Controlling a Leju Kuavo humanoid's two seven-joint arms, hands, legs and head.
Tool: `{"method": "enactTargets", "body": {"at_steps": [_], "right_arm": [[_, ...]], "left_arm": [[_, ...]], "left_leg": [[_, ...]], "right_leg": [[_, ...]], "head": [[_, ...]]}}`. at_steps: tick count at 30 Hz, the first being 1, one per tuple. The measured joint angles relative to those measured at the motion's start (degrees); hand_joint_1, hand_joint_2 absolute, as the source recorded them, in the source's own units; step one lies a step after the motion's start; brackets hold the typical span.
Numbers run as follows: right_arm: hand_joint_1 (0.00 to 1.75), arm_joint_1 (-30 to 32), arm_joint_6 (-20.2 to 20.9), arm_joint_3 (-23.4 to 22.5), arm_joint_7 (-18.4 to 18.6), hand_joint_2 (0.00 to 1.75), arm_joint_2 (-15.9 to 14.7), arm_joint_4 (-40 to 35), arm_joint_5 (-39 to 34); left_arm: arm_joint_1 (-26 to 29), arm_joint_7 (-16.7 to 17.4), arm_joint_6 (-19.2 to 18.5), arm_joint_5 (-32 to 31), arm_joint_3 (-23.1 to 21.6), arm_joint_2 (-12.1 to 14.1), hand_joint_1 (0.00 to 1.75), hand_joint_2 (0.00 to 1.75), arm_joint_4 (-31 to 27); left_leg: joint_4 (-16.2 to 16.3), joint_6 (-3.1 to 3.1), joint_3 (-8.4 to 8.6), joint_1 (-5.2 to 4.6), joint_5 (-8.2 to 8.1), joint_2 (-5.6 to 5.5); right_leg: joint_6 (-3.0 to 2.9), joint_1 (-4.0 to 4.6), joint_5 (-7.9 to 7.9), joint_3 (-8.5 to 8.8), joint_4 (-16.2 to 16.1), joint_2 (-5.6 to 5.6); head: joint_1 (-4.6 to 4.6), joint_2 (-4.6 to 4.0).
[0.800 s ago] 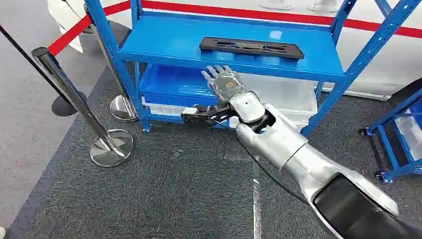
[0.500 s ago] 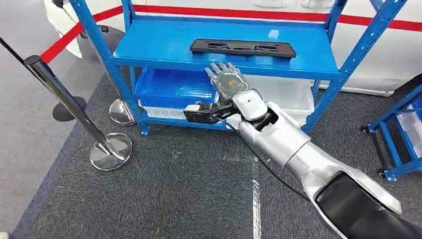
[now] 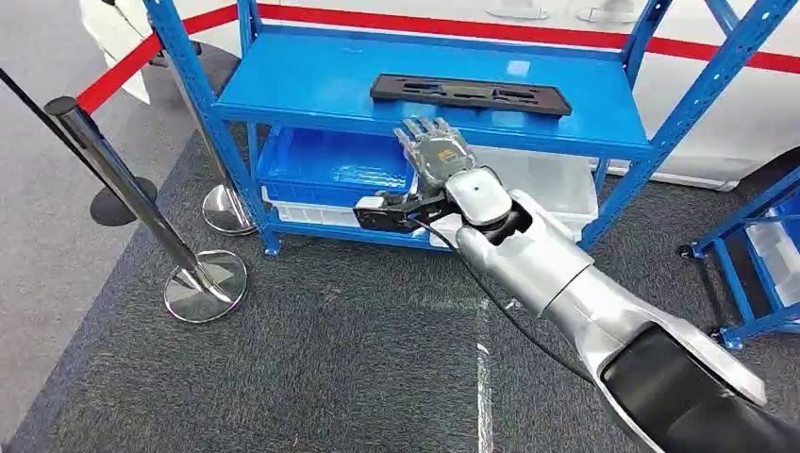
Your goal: Take the parts from the cabinet and place them on the table.
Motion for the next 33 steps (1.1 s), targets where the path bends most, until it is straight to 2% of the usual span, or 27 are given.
{"method": "enactTargets", "body": {"at_steps": [2,3,4,5,7,8,9,12,13,14,15,17,18,19,20,22,23,24,25,27,28,29,30,31,32,33], "right_arm": [[0.0,0.0,0.3,0.0,0.3,0.0,-0.6,0.0,0.0],[0.0,0.2,0.3,0.0,0.3,0.0,-0.7,0.1,0.0],[0.0,0.2,0.3,0.0,0.3,0.0,-0.9,0.1,0.0],[0.0,0.2,0.3,0.0,0.3,0.0,-1.2,0.2,0.0],[0.0,0.1,0.3,-0.1,0.4,0.0,-1.9,0.2,0.0],[0.0,0.0,0.3,-0.1,0.4,0.0,-2.1,0.2,0.0],[0.0,-0.2,0.4,-0.2,0.5,0.0,-2.3,0.2,0.0],[0.0,-0.2,0.6,-0.3,0.5,0.0,-2.5,0.2,0.0],[0.0,-0.2,0.6,-0.4,0.6,0.0,-2.8,0.2,0.0],[0.0,-0.2,0.6,-0.5,0.7,0.0,-2.9,0.2,0.0],[0.0,-0.4,0.6,-0.5,0.7,0.0,-2.9,0.1,0.0],[0.0,-0.2,0.7,-0.5,0.7,0.0,-2.9,0.1,0.0],[0.0,0.0,0.9,-0.5,0.7,0.0,-3.0,0.1,0.0],[0.0,0.2,1.0,-0.5,0.7,0.0,-3.0,0.1,0.1],[0.0,0.3,1.0,-0.5,0.7,0.0,-3.0,0.1,0.1],[0.0,0.2,1.0,-0.5,0.7,0.0,-3.1,0.1,0.1],[0.0,0.2,1.0,-0.6,0.7,0.0,-3.1,0.1,0.1],[0.0,-0.1,1.0,-0.6,0.7,0.0,-3.2,0.1,0.2],[0.0,-0.1,1.1,-0.6,0.7,0.0,-3.3,0.1,0.2],[0.0,0.1,1.2,-0.6,0.7,0.0,-3.3,0.1,0.2],[0.0,0.0,1.1,-0.7,0.7,0.0,-3.3,0.0,0.2],[0.0,0.0,1.1,-0.9,0.7,0.0,-3.5,0.0,0.2],[0.0,-0.3,1.1,-1.0,0.7,0.0,-3.6,0.0,0.2],[0.0,-0.3,1.1,-1.1,0.7,0.0,-3.7,0.0,0.3],[0.0,-0.1,1.2,-1.1,0.7,0.0,-3.8,0.0,0.3],[0.0,0.3,1.2,-1.1,0.7,0.0,-3.8,0.0,0.3]], "left_arm": [[-0.1,0.0,0.1,0.1,0.0,0.0,0.0,0.0,0.0],[-0.1,0.0,0.1,0.1,0.0,0.0,0.0,0.0,0.0],[-0.1,0.0,0.1,0.1,0.0,0.0,0.0,0.0,0.0],[0.0,0.0,0.1,0.2,0.0,0.0,0.0,0.0,0.0],[0.0,0.0,0.1,0.2,0.0,-0.1,0.0,0.0,0.0],[0.1,0.0,0.1,0.2,0.0,0.0,0.0,0.0,0.0],[-0.1,0.0,0.1,0.2,0.0,0.0,0.0,0.0,0.0],[-0.1,0.0,0.3,0.2,-0.1,0.0,0.0,0.0,0.0],[-0.1,0.0,0.3,0.2,-0.1,0.0,0.0,0.0,0.0],[0.1,0.0,0.3,0.2,-0.1,0.0,0.0,0.0,0.0],[0.0,0.0,0.3,0.2,-0.1,0.0,0.0,0.0,0.0],[-0.1,-0.1,0.3,0.2,-0.1,0.0,0.0,0.0,0.0],[-0.1,-0.1,0.3,0.2,-0.1,0.0,0.0,0.0,0.0],[0.0,-0.1,0.3,0.2,-0.1,-0.1,0.0,0.0,0.0],[0.1,-0.1,0.3,0.2,-0.1,-0.1,0.0,0.0,0.0],[0.2,-0.1,0.3,0.2,-0.1,-0.1,0.0,0.0,0.0],[0.2,-0.1,0.3,0.2,-0.1,0.0,0.0,0.0,0.0],[0.2,-0.1,0.3,0.2,-0.1,0.1,0.0,0.0,0.2],[-0.1,-0.1,0.3,0.2,-0.1,0.1,0.0,0.0,0.2],[-0.1,-0.1,0.2,0.2,-0.1,0.1,0.0,0.0,0.2],[-0.1,-0.1,0.2,0.2,-0.1,0.1,0.0,0.0,0.2],[0.1,-0.1,0.1,0.2,-0.1,0.1,0.0,0.0,0.2],[0.2,-0.2,0.0,0.2,-0.1,0.1,0.0,0.0,0.2],[0.1,-0.2,0.0,0.2,-0.1,0.1,0.0,0.0,0.2],[0.1,-0.2,-0.1,0.2,-0.1,0.1,0.0,0.0,0.2],[0.0,-0.2,-0.2,0.2,-0.1,0.1,0.0,0.0,0.2]], "left_leg": [[0.0,0.32,0.22,-0.01,-0.2,0.01],[0.1,0.41,0.3,0.0,-0.35,-0.01],[0.2,0.38,0.46,0.03,-0.56,-0.04],[0.3,0.29,0.66,0.06,-0.82,-0.08],[0.5,-0.17,1.27,0.18,-1.49,-0.17],[0.5,-0.48,1.3,0.2,-1.73,-0.19],[1.0,-0.91,0.9,-0.4,-1.96,-0.25],[0.2,-1.83,1.24,0.0,-1.9,-0.16],[0.5,-2.21,0.92,0.06,-2.5,-0.07],[1.9,-2.38,0.84,0.08,-3.16,0.05],[5.2,-2.47,-0.82,0.09,-4.68,0.04],[14.1,-2.54,-5.76,0.07,-7.64,0.03],[17.0,-2.51,-7.77,0.07,-7.87,0.04],[17.3,-2.41,-8.64,0.07,-6.6,0.04],[15.0,-2.23,-8.13,0.03,-4.28,0.04],[6.1,-1.56,-4.71,-0.15,1.58,0.04],[2.3,-0.88,-3.12,-0.42,2.53,0.05],[1.6,-0.63,-2.29,-0.89,2.14,0.09],[0.6,-0.46,-1.9,-0.97,1.32,0.17],[0.6,-0.22,-2.05,-1.18,1.24,-0.03],[-0.3,0.01,-1.28,-0.55,1.4,0.03],[-0.8,0.18,-0.6,-0.44,1.36,0.04],[-1.0,0.63,-0.1,-0.33,1.1,0.13],[-1.0,0.88,0.21,-0.3,0.84,0.18],[-1.0,0.89,0.48,-0.29,0.53,0.17],[-0.9,0.9,0.77,-0.25,0.24,0.14]], "right_leg": [[0.36,-0.3,-2.91,-4.62,8.5,0.0],[0.48,-0.43,-3.12,-6.39,11.1,0.0],[0.57,-0.62,-1.76,-6.71,10.7,-0.01],[0.55,-0.75,0.64,-5.65,7.8,-0.05],[0.33,-0.82,6.07,-1.27,-2.0,-0.16],[0.23,-0.8,5.67,-0.28,-4.3,-0.14],[0.07,-0.62,5.2,0.55,-5.8,-0.13],[-0.82,-0.19,4.87,0.31,-5.4,0.09],[-1.28,-0.81,5.06,0.96,-6.0,0.01],[-1.6,-0.67,4.85,1.54,-6.3,0.13],[-1.91,-0.66,4.66,1.86,-6.4,0.11],[-2.4,-0.3,4.17,2.45,-6.3,0.1],[-2.55,-0.14,3.88,2.76,-6.3,0.11],[-2.64,0.0,3.53,3.16,-6.2,0.14],[-2.64,0.15,3.17,3.57,-6.1,0.24],[-2.6,0.35,2.4,4.59,-6.0,0.33],[-2.46,0.3,1.98,5.01,-6.1,0.32],[-2.14,0.77,1.8,4.88,-5.9,0.35],[-1.92,0.46,1.78,4.59,-6.0,0.35],[-1.51,0.3,1.75,4.78,-6.4,0.24],[-1.03,0.75,1.36,5.06,-6.4,0.27],[-0.68,0.45,0.89,4.73,-5.4,0.17],[-0.38,0.35,-0.46,3.21,-2.3,0.06],[-0.15,0.14,-2.16,0.61,2.4,0.02],[0.06,-0.1,-3.57,-2.15,6.9,0.01],[0.25,-0.33,-4.32,-4.68,10.5,-0.01]], "head": [[0.0,0.0],[0.0,0.0],[0.0,0.0],[0.0,0.0],[0.04,0.0],[0.13,0.0],[0.11,0.0],[0.07,0.0],[0.02,0.0],[-0.13,0.0],[-0.52,0.0],[-0.46,0.0],[-0.5,0.0],[-0.48,0.0],[-0.46,0.0],[-0.48,0.0],[-0.4,0.0],[-0.21,0.0],[-0.37,0.0],[-0.33,0.0],[-0.33,0.02],[-0.04,0.0],[0.15,0.0],[0.11,0.0],[0.22,0.0],[0.26,0.0]]}}
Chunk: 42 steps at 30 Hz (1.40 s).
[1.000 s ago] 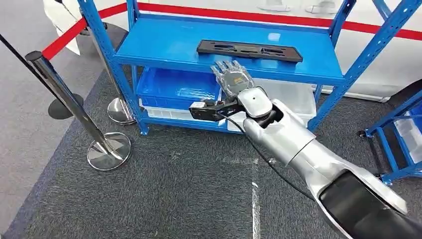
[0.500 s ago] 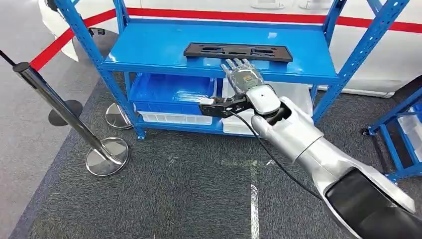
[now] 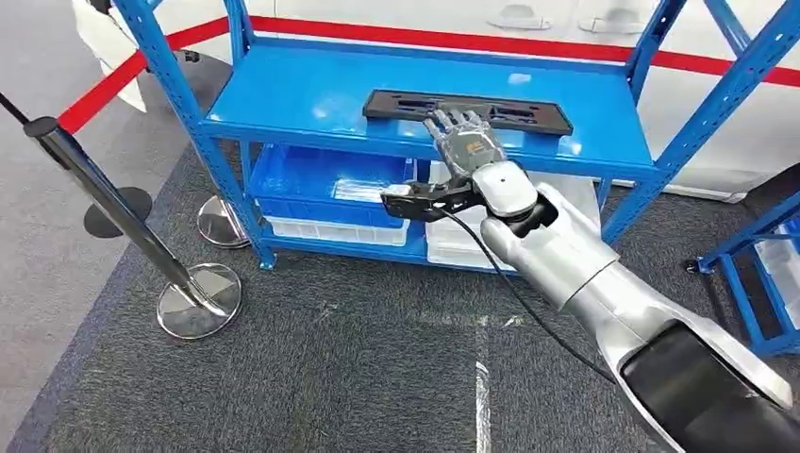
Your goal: Take the parts from the cabinet and place them on the table.
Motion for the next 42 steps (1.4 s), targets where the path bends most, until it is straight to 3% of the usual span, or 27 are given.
{"method": "enactTargets", "body": {"at_steps": [1,2,5,6,7,9,11,12,13,15,16,17,18,20,22,24,25,26,27,30,31,32,33,35,37,40,42], "right_arm": [[0.0,0.3,0.0,0.0,0.0,0.0,0.0,0.0,0.0],[0.0,0.5,0.0,0.0,0.0,0.0,0.0,0.0,0.0],[0.0,0.2,0.0,-0.1,0.0,0.0,-0.2,0.0,0.0],[0.0,-0.1,0.0,-0.2,0.0,0.0,-0.2,0.0,0.0],[0.0,-0.1,0.0,-0.2,-0.1,0.0,-0.2,0.0,0.0],[0.0,0.0,0.0,-0.2,-0.1,0.0,-0.2,0.0,0.0],[0.0,-0.1,0.0,-0.3,0.0,0.0,-0.3,-0.1,0.0],[0.0,-0.3,0.0,-0.3,0.0,0.0,-0.3,-0.2,0.0],[0.0,-0.4,0.0,-0.3,0.0,0.0,-0.3,-0.2,0.1],[0.0,-0.1,0.0,-0.3,-0.1,0.0,-0.3,-0.2,0.0],[0.0,0.1,0.0,-0.3,-0.1,0.0,-0.3,-0.2,0.0],[0.0,0.3,0.0,-0.3,-0.2,0.0,-0.3,-0.2,0.0],[0.0,0.4,0.0,-0.3,-0.2,0.0,-0.3,-0.2,0.0],[0.0,0.3,0.0,-0.3,-0.2,0.0,-0.3,-0.2,0.0],[0.0,0.0,0.0,-0.3,-0.2,0.0,-0.3,-0.2,0.0],[0.0,0.1,0.0,-0.4,-0.3,0.0,-0.3,-0.2,0.0],[0.0,0.0,0.0,-0.4,-0.3,0.0,-0.3,-0.2,0.0],[0.0,0.0,-0.1,-0.5,-0.4,0.0,-0.3,-0.3,0.0],[0.0,-0.2,-0.1,-0.5,-0.5,0.0,-0.3,-0.3,0.0],[0.0,-0.1,-0.1,-0.5,-0.5,0.0,-0.4,-0.2,0.0],[0.0,0.3,-0.1,-0.5,-0.6,0.0,-0.4,-0.2,0.0],[0.0,0.5,-0.1,-0.5,-0.7,0.0,-0.4,-0.2,0.1],[0.0,0.6,-0.1,-0.5,-0.7,0.0,-0.4,-0.2,0.1],[0.0,0.3,-0.1,-0.5,-0.8,0.0,-0.4,-0.2,0.2],[0.0,0.0,-0.1,-0.5,-0.9,0.0,-0.5,-0.2,0.3],[0.0,0.2,-0.1,-0.5,-1.1,0.0,-0.5,-0.2,0.3],[0.0,0.1,-0.1,-0.6,-1.0,0.0,-0.6,-0.2,0.3]], "left_arm": [[0.0,0.0,0.0,0.0,0.0,0.0,0.0,0.0,0.0],[0.1,0.0,-0.1,0.0,0.0,0.0,0.0,0.0,0.0],[0.2,0.0,-0.1,0.0,0.0,-0.1,0.0,0.0,0.0],[0.1,0.0,-0.1,0.0,0.0,-0.1,0.0,0.0,0.0],[0.0,0.0,-0.1,0.0,0.0,-0.1,0.0,0.0,0.0],[0.0,0.0,-0.1,0.0,0.0,-0.1,0.0,0.0,0.0],[0.0,0.0,-0.1,0.0,0.0,-0.2,0.0,0.0,0.0],[0.0,0.0,-0.1,0.0,0.0,-0.2,0.0,0.0,0.0],[-0.1,0.0,-0.1,0.0,0.0,-0.2,0.0,0.0,0.0],[-0.2,0.0,-0.1,0.0,0.0,-0.2,0.0,0.0,0.0],[-0.1,0.0,-0.1,0.0,0.0,-0.2,0.0,0.0,0.0],[0.1,0.0,-0.1,0.0,0.0,-0.2,0.0,0.0,0.0],[0.2,0.0,-0.1,0.0,0.0,-0.2,0.0,0.0,0.0],[0.2,0.0,-0.1,0.0,0.0,-0.2,0.0,0.0,0.0],[0.2,0.0,-0.2,0.0,0.0,0.0,0.0,0.0,0.1],[-0.1,0.0,-0.3,0.0,0.0,0.0,0.0,0.0,0.1],[-0.1,0.0,-0.4,0.0,0.0,0.0,0.0,0.0,0.1],[-0.1,0.0,-0.5,0.0,0.0,-0.1,0.0,0.0,0.1],[0.1,0.0,-0.5,0.0,0.0,-0.1,0.0,0.0,0.1],[0.1,0.0,-0.4,0.0,0.0,-0.1,0.0,0.0,0.1],[0.0,0.0,-0.4,0.0,-0.1,-0.1,0.0,0.0,0.1],[0.0,0.0,-0.2,-0.1,-0.1,-0.1,0.0,0.0,0.1],[0.1,0.0,-0.1,-0.1,-0.1,-0.2,0.0,0.0,0.1],[0.2,0.0,-0.1,-0.1,-0.1,-0.3,0.0,0.0,0.1],[0.0,0.0,0.0,-0.1,-0.1,-0.3,0.0,0.0,0.1],[-0.1,0.1,0.0,-0.1,-0.1,-0.3,0.0,0.0,0.1],[0.0,0.1,0.0,-0.1,-0.1,-0.4,0.0,0.0,0.1]], "left_leg": [[0.1,-0.08,0.31,0.08,-0.33,-0.06],[0.1,-0.29,0.85,0.22,-0.75,-0.16],[0.7,-1.09,2.28,0.53,-2.5,-0.34],[1.2,-1.69,2.26,0.14,-3.07,-0.4],[1.2,-1.99,2.14,0.11,-3.15,-0.51],[0.5,-2.49,2.46,0.37,-3.27,-0.51],[1.1,-3.11,2.45,0.52,-4.21,-0.21],[3.7,-3.23,1.42,0.49,-5.21,-0.09],[7.8,-3.28,-0.82,0.47,-6.78,-0.11],[17.2,-3.32,-6.61,0.43,-9.53,-0.1],[19.3,-3.29,-8.37,0.42,-9.18,-0.1],[18.5,-3.13,-8.77,0.41,-7.36,-0.1],[15.3,-2.88,-8.0,0.36,-4.43,-0.1],[4.7,-1.99,-4.37,0.1,2.78,-0.1],[1.6,-1.55,-2.56,-0.52,1.46,-0.17],[1.6,-1.31,-2.68,-0.66,1.01,-0.17],[1.2,-1.11,-2.49,-0.59,0.96,-0.16],[0.4,-0.88,-1.56,0.16,1.08,-0.03],[0.1,-0.6,-0.9,0.03,0.86,-0.07],[0.0,0.04,-0.09,-0.08,0.13,0.0],[0.1,0.1,0.21,-0.08,-0.23,-0.06],[0.1,0.05,0.56,-0.06,-0.53,-0.17],[0.2,-0.03,1.04,-0.06,-0.96,-0.28],[0.5,-0.3,2.2,-0.06,-2.01,-0.41],[1.0,-0.96,2.19,-0.45,-2.79,-0.55],[0.4,-1.88,2.16,-0.18,-2.82,-0.53],[1.6,-2.52,2.01,-0.17,-4.03,-0.21]], "right_leg": [[0.2,-0.23,0.28,-1.81,1.8,-0.02],[0.37,-0.42,2.67,-1.86,0.1,-0.06],[0.72,-0.96,12.16,3.6,-14.4,-0.33],[0.67,-0.48,10.8,4.87,-15.6,-0.22],[-0.05,-0.68,10.34,4.94,-16.2,-0.13],[-0.77,-0.27,9.89,4.86,-16.1,-0.06],[-1.48,-0.75,9.67,5.62,-16.7,0.0],[-1.85,-0.76,9.42,5.99,-16.8,0.05],[-2.16,-0.71,9.21,6.26,-16.8,0.06],[-2.48,-0.37,8.53,6.98,-16.8,0.06],[-2.54,-0.23,8.16,7.42,-16.7,0.06],[-2.57,-0.14,7.75,7.96,-16.7,0.12],[-2.55,-0.03,7.31,8.59,-16.7,0.22],[-2.35,0.09,6.27,10.0,-16.7,0.24],[-1.77,0.35,5.86,10.0,-16.7,0.4],[-1.25,0.24,5.8,9.99,-17.1,0.32],[-0.96,0.29,5.68,10.22,-17.3,0.3],[-0.56,0.35,5.06,10.04,-17.2,0.19],[-0.25,0.35,4.31,9.56,-15.2,0.01],[0.14,0.07,0.52,2.12,-2.6,-0.02],[0.22,0.01,0.59,-0.12,-0.1,-0.04],[0.21,-0.08,1.92,-0.81,-0.4,-0.05],[0.13,-0.22,4.61,-0.26,-3.2,-0.07],[-0.26,-0.25,11.06,3.27,-12.8,-0.1],[-0.62,0.27,10.97,5.16,-16.3,-0.01],[-1.36,0.4,10.07,5.18,-16.8,0.12],[-1.83,-0.25,10.11,6.28,-17.8,0.14]], "head": [[0.04,0.0],[0.0,0.0],[0.13,0.0],[0.19,0.0],[0.04,0.0],[-0.11,0.0],[-0.2,0.0],[-0.55,0.0],[-0.74,0.0],[-0.79,0.0],[-0.79,0.0],[-0.81,0.0],[-0.79,0.0],[-0.79,0.0],[-0.76,0.0],[-0.72,0.0],[-0.85,0.0],[-0.81,0.02],[-0.41,0.0],[-0.26,0.0],[-0.29,0.0],[-0.24,0.0],[-0.26,0.0],[-0.24,0.0],[-0.46,0.0],[-0.46,0.0],[-0.55,0.0]]}}
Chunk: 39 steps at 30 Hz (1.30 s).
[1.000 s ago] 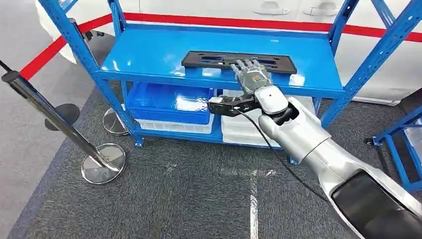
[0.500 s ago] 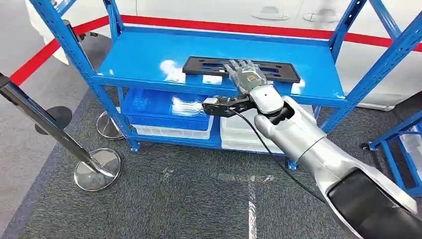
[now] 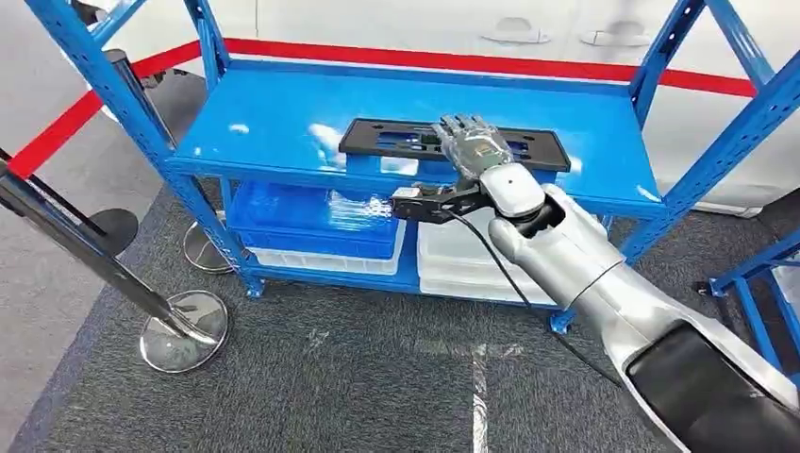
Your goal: Take the parts from the cabinet and place them on the table.
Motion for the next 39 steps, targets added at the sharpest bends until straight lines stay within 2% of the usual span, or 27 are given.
{"method": "enactTargets", "body": {"at_steps": [3,4,5,6,8,9,10,11,13,15,16,18,19,20,21,22,23,24,25,27,29,31,34,35,36,37,39], "right_arm": [[0.0,0.1,0.1,0.0,-0.2,0.0,0.0,0.0,-0.2],[0.0,0.4,0.1,0.0,-0.2,0.0,0.0,0.1,-0.2],[0.0,0.8,0.1,0.0,-0.2,0.0,0.0,0.2,-0.2],[0.0,1.0,0.1,0.0,-0.3,0.0,0.0,0.3,-0.4],[0.0,0.9,0.1,0.0,-0.3,0.0,0.0,0.3,-0.6],[0.0,0.9,0.1,0.0,-0.3,0.0,0.0,0.4,-0.7],[0.0,0.8,0.1,0.0,-0.2,0.0,0.0,0.5,-0.9],[0.0,0.9,0.1,0.0,-0.2,0.0,0.0,0.5,-1.0],[0.0,1.2,0.1,-0.1,-0.2,0.0,0.0,0.8,-1.2],[0.0,1.3,0.0,-0.1,-0.2,0.0,-0.1,1.0,-1.2],[0.0,1.3,0.0,-0.1,-0.2,0.0,-0.2,1.1,-1.2],[0.0,1.7,0.0,-0.1,-0.4,0.0,-0.2,1.3,-1.5],[0.0,2.3,0.0,-0.1,-0.5,0.0,-0.2,1.4,-1.6],[0.0,2.9,0.0,-0.1,-0.7,0.0,-0.2,1.6,-1.7],[0.0,3.4,0.0,-0.1,-0.7,0.0,-0.2,1.7,-1.9],[0.0,3.5,0.0,-0.1,-0.8,0.0,-0.2,1.9,-2.0],[0.0,3.5,0.0,-0.1,-0.8,0.0,-0.3,1.9,-2.1],[0.0,3.5,0.0,-0.2,-0.8,0.0,-0.3,2.0,-2.1],[0.0,3.4,0.0,-0.2,-0.8,0.0,-0.2,2.1,-2.2],[0.0,3.7,0.1,-0.2,-0.8,0.0,-0.2,2.2,-2.2],[0.0,3.9,0.1,-0.2,-0.8,0.0,-0.3,2.4,-2.2],[0.0,3.8,0.1,-0.4,-0.6,0.0,-0.4,2.6,-2.2],[0.0,4.1,0.1,-0.4,-0.7,0.0,-0.4,2.9,-2.2],[0.0,4.4,0.1,-0.4,-0.6,0.0,-0.4,3.1,-2.2],[0.0,4.6,0.1,-0.4,-0.5,0.0,-0.4,3.2,-2.2],[0.0,4.7,0.1,-0.5,-0.5,0.0,-0.4,3.3,-2.2],[0.0,4.6,0.1,-0.6,-0.5,0.0,-0.4,3.3,-2.2]], "left_arm": [[-0.2,0.0,0.0,0.0,0.0,0.1,0.0,0.0,0.0],[-0.1,0.0,0.0,0.0,0.0,0.1,0.0,0.0,0.0],[-0.1,0.0,0.0,0.0,0.0,0.1,0.0,0.0,0.0],[0.1,0.0,0.0,0.0,0.0,0.1,0.0,0.0,0.0],[0.1,0.0,0.0,0.0,0.0,0.1,0.0,0.0,0.0],[0.1,0.0,0.0,0.0,0.0,0.1,0.0,0.0,0.0],[0.0,0.0,0.0,0.0,0.0,0.1,0.0,0.0,0.0],[-0.2,0.0,0.0,0.0,0.0,0.1,0.0,0.0,0.0],[-0.2,0.0,0.1,0.0,0.0,0.1,0.0,0.0,0.0],[-0.1,0.0,0.0,0.0,0.0,0.0,0.0,0.0,0.0],[0.0,0.0,0.0,0.0,0.0,0.1,0.0,0.0,0.0],[-0.1,0.0,0.0,0.0,0.0,0.1,0.0,0.0,0.0],[-0.1,0.0,0.0,0.0,0.0,0.1,0.0,0.0,0.0],[-0.1,0.0,0.0,-0.1,0.0,0.1,0.0,0.0,0.0],[-0.1,0.0,0.0,-0.2,0.0,0.1,0.0,0.0,0.0],[0.0,0.1,0.0,-0.2,0.0,0.0,0.0,0.0,0.0],[0.0,0.1,0.0,-0.3,0.0,0.0,0.0,0.0,0.0],[0.0,0.1,0.0,-0.3,0.0,0.0,0.0,0.0,0.0],[-0.1,0.1,0.0,-0.3,0.0,0.0,0.0,0.0,0.0],[-0.2,0.1,0.0,-0.2,0.0,0.0,0.0,0.0,0.0],[-0.2,0.0,0.0,-0.2,0.0,0.1,0.0,0.0,0.0],[-0.1,-0.1,-0.1,-0.2,0.0,0.1,0.0,0.0,0.0],[-0.2,-0.1,-0.1,-0.2,0.0,0.1,0.0,0.0,0.0],[-0.1,-0.1,-0.1,-0.2,0.0,0.1,0.0,0.0,0.0],[0.0,-0.1,-0.1,-0.1,0.0,0.1,0.0,0.0,0.0],[0.1,-0.1,-0.1,-0.1,0.0,0.1,0.0,0.0,0.0],[0.0,-0.1,0.0,-0.1,0.0,0.2,0.0,0.0,0.0]], "left_leg": [[12.3,-0.53,-6.72,0.16,-4.66,0.08],[15.3,-0.62,-8.78,0.15,-5.05,0.08],[16.0,-0.67,-9.78,0.16,-4.21,0.08],[13.7,-0.68,-9.38,0.19,-1.71,0.09],[4.6,-0.5,-5.87,0.29,4.12,0.1],[0.4,-0.33,-4.34,0.27,5.18,0.1],[-0.2,-0.21,-3.4,-0.24,4.58,0.04],[-0.3,0.34,-3.56,-0.21,4.32,-0.08],[-0.3,0.82,-3.62,-0.31,4.16,-0.15],[-1.2,1.49,-2.91,0.32,4.52,-0.05],[-1.3,1.8,-2.76,0.29,4.41,-0.02],[-1.2,2.16,-2.67,0.16,4.23,0.02],[-1.2,2.32,-2.6,0.1,4.11,0.02],[-1.1,2.42,-2.51,0.1,3.96,-0.01],[-1.0,2.41,-2.34,0.1,3.73,-0.08],[-0.7,2.33,-2.16,0.1,3.47,-0.15],[-0.5,2.19,-1.99,0.1,3.1,-0.19],[-0.3,1.98,-1.96,0.1,2.75,-0.2],[-0.1,1.68,-2.12,-0.29,2.51,-0.18],[-0.2,1.27,-2.06,-0.24,2.55,-0.22],[-0.6,0.67,-1.71,-0.27,2.41,-0.24],[1.9,0.04,-2.69,-0.13,0.69,0.07],[14.8,-0.46,-9.51,-0.01,-4.26,0.08],[17.2,-0.53,-11.18,-0.01,-4.28,0.09],[16.4,-0.54,-11.3,0.02,-2.76,0.09],[13.3,-0.48,-10.13,0.04,-0.29,0.1],[3.0,-0.16,-5.61,0.03,5.46,0.11]], "right_leg": [[-0.72,0.01,-0.57,0.73,-0.1,-0.04],[-0.73,0.05,-0.77,0.92,0.0,-0.04],[-0.75,0.05,-0.97,1.13,0.0,-0.03],[-0.69,0.04,-1.27,1.39,0.1,0.03],[-0.47,0.0,-1.83,1.94,0.5,0.16],[-0.21,-0.01,-2.17,2.13,0.6,0.17],[0.08,0.44,-2.33,1.86,0.8,0.27],[0.29,0.36,-2.3,1.68,0.8,0.27],[0.67,0.32,-2.22,1.91,0.4,0.2],[1.29,0.42,-3.17,1.59,1.3,0.07],[1.51,0.48,-4.81,0.43,4.0,-0.13],[1.75,0.33,-8.48,-4.12,12.8,-0.15],[1.83,0.31,-9.25,-6.12,16.3,-0.15],[1.82,0.29,-8.94,-7.25,17.7,-0.16],[1.74,0.28,-7.18,-6.94,16.2,-0.17],[1.57,0.27,-4.72,-5.59,12.7,-0.17],[1.32,0.28,-1.83,-3.37,7.5,-0.19],[1.06,0.32,0.07,-1.54,3.0,-0.21],[0.98,0.63,-1.09,-0.29,2.1,-0.16],[0.89,0.62,-1.04,-0.4,1.3,-0.11],[0.26,0.5,-1.08,-0.1,0.9,-0.09],[-0.37,0.08,-1.08,0.74,0.3,-0.11],[-0.82,0.1,-1.47,1.22,0.3,-0.11],[-0.84,0.11,-1.63,1.39,0.3,-0.1],[-0.83,0.11,-1.8,1.67,0.3,-0.06],[-0.74,0.1,-2.03,1.96,0.3,0.0],[-0.42,0.07,-2.61,2.63,0.5,0.08]], "head": [[-0.28,0.0],[-0.26,0.0],[-0.31,0.0],[-0.26,0.0],[-0.28,0.0],[-0.26,0.0],[-0.33,0.0],[-0.26,0.0],[-0.22,0.0],[-0.19,0.0],[0.13,0.0],[0.2,0.0],[0.22,0.0],[0.26,0.0],[0.26,0.0],[0.26,0.0],[0.26,0.0],[0.26,0.0],[0.2,0.0],[0.07,0.0],[0.15,0.0],[-0.04,0.0],[-0.22,0.0],[-0.24,0.0],[-0.22,0.0],[-0.24,0.0],[-0.24,0.0]]}}
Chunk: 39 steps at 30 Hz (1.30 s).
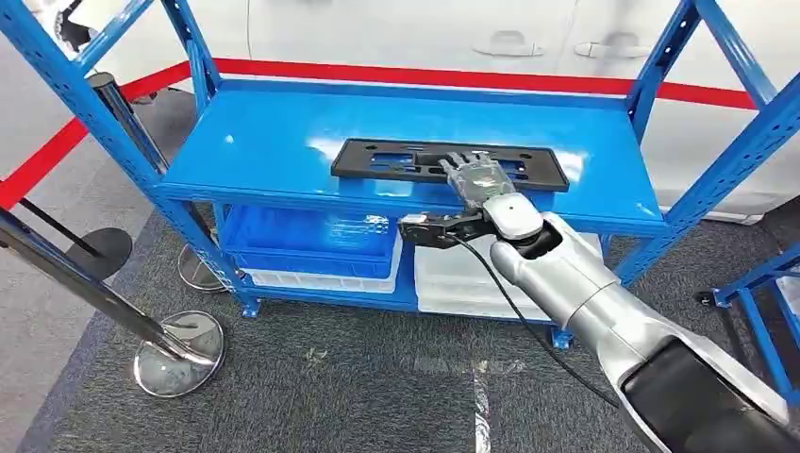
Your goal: Take the parts from the cabinet and place them on the table.
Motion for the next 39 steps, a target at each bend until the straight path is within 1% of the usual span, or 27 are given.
{"method": "enactTargets", "body": {"at_steps": [2,5,6,7,8,9,10,11,12,13,15,16,17,20,22,23,25,26,27,28,29,31,32,33,34,36,39], "right_arm": [[0.0,-0.2,0.0,-0.2,0.0,0.0,-0.1,0.1,0.0],[0.0,-0.1,0.0,-0.3,0.0,0.0,-0.1,0.3,0.1],[0.0,-0.2,0.1,-0.4,0.1,0.0,-0.2,0.3,0.1],[0.0,-0.3,0.1,-0.5,0.2,0.0,-0.3,0.3,0.1],[0.0,-0.6,0.2,-0.5,0.2,0.0,-0.3,0.3,0.2],[0.0,-0.6,0.3,-0.5,0.2,0.0,-0.3,0.3,0.2],[0.0,-0.4,0.5,-0.5,0.2,0.0,-0.3,0.3,0.2],[0.0,-0.1,0.6,-0.5,0.2,0.0,-0.3,0.3,0.2],[0.0,0.2,0.7,-0.5,0.1,0.0,-0.3,0.3,0.2],[0.0,0.3,0.7,-0.5,-0.1,0.0,-0.3,0.3,0.3],[0.0,0.1,0.5,-0.5,-0.3,0.0,-0.3,0.3,0.3],[0.0,0.1,0.5,-0.5,-0.4,0.0,-0.3,0.3,0.3],[0.0,-0.1,0.5,-0.5,-0.5,0.0,-0.2,0.3,0.3],[0.0,0.0,0.5,-0.5,-0.5,0.0,-0.2,0.3,0.3],[0.0,0.0,0.5,-0.5,-0.5,0.0,-0.2,0.3,0.3],[0.0,-0.2,0.5,-0.5,-0.5,0.0,-0.2,0.3,0.3],[0.0,-0.2,0.5,-0.5,-0.6,0.0,-0.1,0.2,0.3],[0.0,0.0,0.5,-0.5,-0.7,1.75,-0.1,0.2,0.3],[0.0,0.1,0.5,-0.5,-0.7,1.75,-0.1,0.2,0.3],[0.0,0.3,0.5,-0.5,-0.7,1.75,-0.1,0.2,0.3],[0.0,0.4,0.5,-0.5,-0.7,0.0,-0.1,0.2,0.3],[0.0,0.3,0.5,-0.5,-0.7,0.0,-0.1,0.2,0.4],[0.0,0.3,0.5,-0.5,-0.7,0.0,-0.1,0.2,0.4],[0.0,0.0,0.5,-0.5,-0.7,1.75,-0.1,0.2,0.5],[0.0,0.0,0.5,-0.5,-0.7,1.75,-0.1,0.1,0.6],[0.0,0.1,0.5,-0.5,-0.7,1.75,-0.1,0.1,0.8],[0.0,0.1,0.5,-0.5,-0.7,1.75,-0.1,0.1,1.0]], "left_arm": [[0.0,0.0,0.1,0.0,0.0,0.1,0.0,0.0,0.0],[-0.1,0.0,0.2,0.1,0.0,0.1,0.0,0.0,0.0],[-0.1,0.1,0.2,0.1,0.0,0.0,0.0,0.0,0.0],[-0.1,0.1,0.2,0.1,0.0,0.0,0.0,0.0,0.0],[-0.1,0.1,0.3,0.1,0.0,0.0,0.0,0.0,0.0],[-0.1,0.1,0.3,0.1,0.0,0.0,0.0,0.0,0.0],[-0.2,0.1,0.3,0.1,0.0,0.0,0.0,0.0,0.0],[-0.2,0.1,0.3,0.1,0.0,0.0,0.0,0.0,0.0],[-0.2,0.1,0.3,0.1,0.0,0.0,0.0,0.0,0.0],[-0.1,0.2,0.3,0.1,0.0,0.0,0.0,0.0,0.0],[0.0,0.2,0.3,0.1,0.0,0.0,0.0,0.0,0.0],[0.0,0.2,0.3,0.1,0.0,0.0,0.0,0.0,0.0],[-0.2,0.2,0.3,0.1,0.0,0.0,0.0,0.0,0.0],[-0.2,0.2,0.3,0.1,0.0,0.1,0.0,0.0,0.0],[0.0,0.2,0.3,0.1,0.0,0.1,0.0,0.0,0.0],[-0.1,0.2,0.2,0.1,0.0,0.1,0.0,0.0,0.0],[-0.2,0.2,0.2,0.1,0.0,0.2,0.0,0.0,0.0],[-0.2,0.2,0.2,0.1,0.0,0.2,0.0,0.0,0.0],[-0.1,0.2,0.2,0.1,0.0,0.2,0.0,0.0,0.0],[0.0,0.2,0.2,0.1,0.0,0.2,0.0,0.0,0.0],[0.1,0.2,0.2,0.1,0.0,0.2,0.0,0.0,0.0],[0.0,0.2,0.2,0.1,0.0,0.4,0.0,0.0,0.0],[0.0,0.2,0.3,0.1,0.0,0.4,0.0,0.0,0.0],[-0.1,0.2,0.3,0.1,0.0,0.4,0.0,0.0,0.0],[-0.3,0.2,0.3,0.1,0.0,0.4,0.0,0.0,0.0],[-0.1,0.2,0.2,0.1,0.0,0.4,0.0,0.0,0.0],[0.1,0.2,0.2,0.1,0.0,0.3,0.0,0.0,0.0]], "left_leg": [[-3.9,0.47,1.83,-0.46,-0.69,-0.12],[-3.5,1.26,1.68,-0.39,-0.93,-0.16],[-4.0,1.66,2.2,0.07,-0.79,-0.1],[-4.1,1.88,2.58,0.0,-0.91,-0.13],[-4.1,2.23,2.74,0.0,-1.12,-0.08],[-4.1,2.45,2.91,-0.06,-1.28,-0.07],[-4.1,2.64,3.08,-0.09,-1.44,-0.07],[-4.0,2.77,3.24,-0.1,-1.66,-0.1],[-3.9,2.79,3.5,-0.1,-1.9,-0.19],[-3.8,2.73,3.74,-0.1,-2.19,-0.29],[-3.4,2.46,4.4,-0.1,-2.93,-0.42],[-3.4,2.26,4.63,-0.06,-3.3,-0.43],[-3.1,1.95,4.44,-0.46,-3.5,-0.49],[-3.8,1.23,4.65,-0.29,-3.5,-0.48],[-3.0,0.58,4.4,-0.2,-4.43,-0.31],[0.1,0.33,3.15,-0.25,-6.09,-0.13],[9.2,-0.01,-1.72,-0.13,-9.65,-0.11],[12.9,-0.12,-4.0,-0.14,-10.35,-0.11],[14.4,-0.18,-5.29,-0.13,-9.89,-0.11],[12.8,-0.18,-5.18,-0.12,-7.78,-0.09],[9.0,-0.1,-3.77,-0.12,-4.99,-0.07],[-1.3,0.2,0.46,-0.11,0.75,-0.01],[-2.1,0.39,1.15,-0.19,-0.59,-0.04],[-3.7,0.53,1.86,-0.51,-0.55,-0.18],[-3.2,1.05,1.54,-0.52,-0.65,-0.26],[-3.5,1.61,1.65,-0.52,-0.86,-0.28],[-4.0,2.21,2.55,-0.22,-0.96,-0.23]], "right_leg": [[0.54,0.4,-0.35,-0.25,0.3,0.08],[1.25,0.4,-0.45,-0.08,-0.1,0.05],[1.67,0.49,-0.98,-0.39,0.2,0.04],[1.95,0.38,-1.95,-0.89,1.9,-0.2],[2.05,0.36,-3.73,-2.56,5.4,-0.25],[2.18,0.3,-5.61,-5.07,10.3,-0.26],[2.28,0.26,-6.85,-7.46,14.5,-0.28],[2.36,0.24,-7.05,-9.32,17.3,-0.29],[2.31,0.24,-5.83,-9.81,17.1,-0.29],[2.13,0.24,-3.63,-9.06,14.6,-0.29],[1.48,0.36,2.03,-5.05,5.1,-0.28],[1.07,0.5,2.22,-3.48,1.8,-0.26],[1.02,0.72,1.81,-2.6,0.7,-0.23],[0.61,0.81,1.35,-2.64,0.5,-0.13],[0.19,0.15,1.47,-1.77,-0.3,-0.16],[-0.15,0.07,1.26,-1.52,-0.4,-0.15],[-0.41,0.13,0.98,-1.17,-0.3,-0.18],[-0.47,0.13,0.78,-0.98,-0.3,-0.18],[-0.44,0.14,0.54,-0.71,-0.3,-0.17],[-0.43,0.14,0.22,-0.28,-0.3,-0.15],[-0.37,0.13,-0.1,0.16,-0.2,-0.13],[-0.01,0.12,-0.87,1.16,0.0,-0.1],[0.25,0.13,-1.07,1.22,-0.3,-0.11],[0.58,0.58,-1.25,0.9,0.2,-0.05],[0.81,0.44,-1.12,0.7,0.0,-0.04],[1.3,0.58,-1.4,1.01,-0.1,-0.02],[1.88,0.42,-2.93,0.22,2.1,-0.27]], "head": [[0.07,0.0],[0.13,0.0],[0.09,0.0],[0.26,0.0],[0.46,0.0],[0.37,0.0],[0.44,0.0],[0.37,0.0],[0.46,0.0],[0.44,0.0],[0.44,0.0],[0.44,0.0],[0.35,0.0],[0.37,0.0],[0.37,0.0],[0.09,0.0],[-0.07,0.0],[-0.07,0.0],[-0.09,0.0],[-0.04,0.0],[-0.09,0.0],[-0.07,0.0],[0.0,0.0],[-0.11,0.0],[-0.02,0.0],[0.2,0.0],[0.42,0.0]]}}
